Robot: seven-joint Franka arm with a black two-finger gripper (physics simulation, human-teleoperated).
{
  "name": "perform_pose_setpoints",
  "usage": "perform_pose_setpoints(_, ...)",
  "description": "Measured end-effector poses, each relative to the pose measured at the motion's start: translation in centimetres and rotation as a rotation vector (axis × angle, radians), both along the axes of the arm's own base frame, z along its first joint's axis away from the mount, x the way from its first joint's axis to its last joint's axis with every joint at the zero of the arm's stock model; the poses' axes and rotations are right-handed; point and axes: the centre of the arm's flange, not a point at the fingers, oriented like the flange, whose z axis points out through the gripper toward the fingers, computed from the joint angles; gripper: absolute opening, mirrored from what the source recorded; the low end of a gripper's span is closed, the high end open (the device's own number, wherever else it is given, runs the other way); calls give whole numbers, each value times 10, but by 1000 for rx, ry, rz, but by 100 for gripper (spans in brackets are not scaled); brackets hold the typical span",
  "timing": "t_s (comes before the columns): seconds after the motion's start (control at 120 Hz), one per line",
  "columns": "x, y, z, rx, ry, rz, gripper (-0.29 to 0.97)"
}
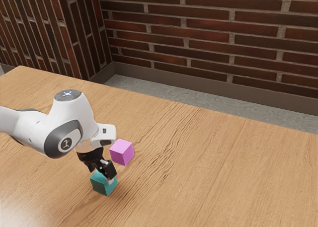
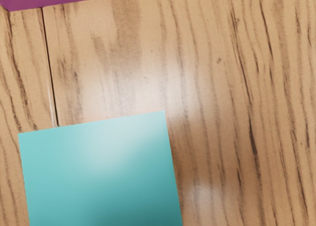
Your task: Pick up the blue block with one arm, and put the blue block on the pink block with one arm
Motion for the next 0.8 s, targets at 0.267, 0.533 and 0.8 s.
perform_pose_setpoints(0.267, 1, 3, -10, -1, 14, 0, 68)
perform_pose_setpoints(0.533, 5, 9, -14, -5, 18, 5, 68)
perform_pose_setpoints(0.8, 12, 14, -17, -8, 20, 3, 68)
